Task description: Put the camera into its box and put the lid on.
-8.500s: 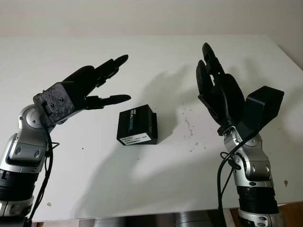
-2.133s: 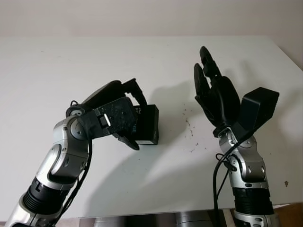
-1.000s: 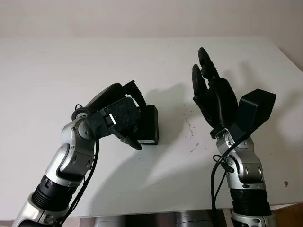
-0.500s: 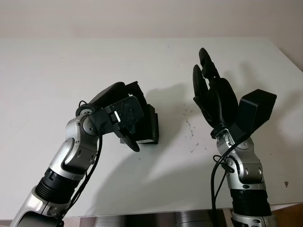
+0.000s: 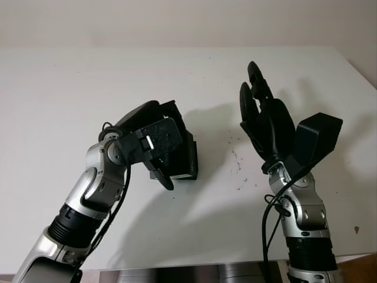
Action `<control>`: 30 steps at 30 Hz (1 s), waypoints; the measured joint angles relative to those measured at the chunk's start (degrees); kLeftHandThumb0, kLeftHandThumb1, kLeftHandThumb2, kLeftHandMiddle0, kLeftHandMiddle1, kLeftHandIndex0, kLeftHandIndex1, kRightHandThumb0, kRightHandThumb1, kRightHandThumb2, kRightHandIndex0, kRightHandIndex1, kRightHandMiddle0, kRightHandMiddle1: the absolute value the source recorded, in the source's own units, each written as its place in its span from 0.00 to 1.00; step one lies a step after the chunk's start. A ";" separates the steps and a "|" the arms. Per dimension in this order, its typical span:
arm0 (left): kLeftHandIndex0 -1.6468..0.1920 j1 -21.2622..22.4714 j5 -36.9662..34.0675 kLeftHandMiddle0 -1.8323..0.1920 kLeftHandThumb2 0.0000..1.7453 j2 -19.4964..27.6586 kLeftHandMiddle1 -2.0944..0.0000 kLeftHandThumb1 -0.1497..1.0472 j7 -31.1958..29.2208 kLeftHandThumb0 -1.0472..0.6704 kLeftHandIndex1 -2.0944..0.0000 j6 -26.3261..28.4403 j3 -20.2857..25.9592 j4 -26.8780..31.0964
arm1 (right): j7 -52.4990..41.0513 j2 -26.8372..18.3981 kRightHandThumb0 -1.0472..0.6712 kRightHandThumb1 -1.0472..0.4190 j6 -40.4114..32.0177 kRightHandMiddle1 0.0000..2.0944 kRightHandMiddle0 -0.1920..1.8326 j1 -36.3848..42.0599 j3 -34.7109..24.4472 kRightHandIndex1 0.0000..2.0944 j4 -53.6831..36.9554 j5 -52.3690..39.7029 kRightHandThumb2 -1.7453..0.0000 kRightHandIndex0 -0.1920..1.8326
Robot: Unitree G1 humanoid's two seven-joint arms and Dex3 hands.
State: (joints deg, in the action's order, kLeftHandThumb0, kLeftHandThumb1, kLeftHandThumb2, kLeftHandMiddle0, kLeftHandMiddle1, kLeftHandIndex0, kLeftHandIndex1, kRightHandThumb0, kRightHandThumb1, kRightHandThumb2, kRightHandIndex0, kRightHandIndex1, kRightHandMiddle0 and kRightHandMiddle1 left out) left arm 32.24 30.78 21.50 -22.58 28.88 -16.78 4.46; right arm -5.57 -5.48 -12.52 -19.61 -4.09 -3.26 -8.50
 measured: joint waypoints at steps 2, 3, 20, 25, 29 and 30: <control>0.74 0.07 0.00 0.83 0.03 0.01 0.12 0.88 0.01 0.51 0.22 -0.76 -0.01 -0.11 | -0.01 0.03 0.24 0.00 0.19 0.03 0.07 0.00 0.03 0.03 0.00 0.10 0.67 0.05; 0.75 0.07 -0.04 0.82 0.03 0.04 0.11 0.89 0.10 0.51 0.19 -1.55 -0.02 -0.21 | -0.01 0.03 0.24 0.00 0.22 0.03 0.07 0.00 0.03 0.03 0.00 0.16 0.67 0.05; 0.98 1.24 7.81 0.86 0.03 -0.01 0.18 0.97 4.29 0.44 0.28 -10.68 -2.57 1.44 | -0.74 0.02 0.23 0.00 0.26 0.03 0.08 0.00 0.13 0.03 0.00 1.02 0.67 0.06; 0.99 4.45 7.89 0.91 0.03 -0.27 0.20 0.97 3.99 0.43 0.29 -12.59 -2.55 1.44 | -1.24 0.01 0.23 0.00 0.30 0.03 0.08 0.00 0.14 0.03 0.00 1.12 0.67 0.06; 0.97 4.52 7.57 0.88 0.03 -0.84 0.24 0.97 4.49 0.44 0.29 -14.30 -2.54 0.55 | -1.21 0.01 0.23 0.00 0.29 0.03 0.08 0.00 0.03 0.03 0.00 1.12 0.68 0.06; 0.96 4.53 7.51 0.87 0.03 -1.00 0.24 0.97 4.62 0.44 0.29 -14.69 -2.54 0.27 | -1.18 0.01 0.23 0.00 0.28 0.03 0.08 0.00 0.01 0.03 0.00 1.12 0.68 0.06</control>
State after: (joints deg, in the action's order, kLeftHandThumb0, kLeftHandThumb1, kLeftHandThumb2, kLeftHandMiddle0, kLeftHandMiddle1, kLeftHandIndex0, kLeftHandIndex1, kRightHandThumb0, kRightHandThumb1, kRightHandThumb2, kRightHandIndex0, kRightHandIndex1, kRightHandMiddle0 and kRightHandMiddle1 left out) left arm 36.76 38.29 20.49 -17.96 14.19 -19.32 4.74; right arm -6.74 -5.47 -12.23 -19.60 -4.08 -3.26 -7.38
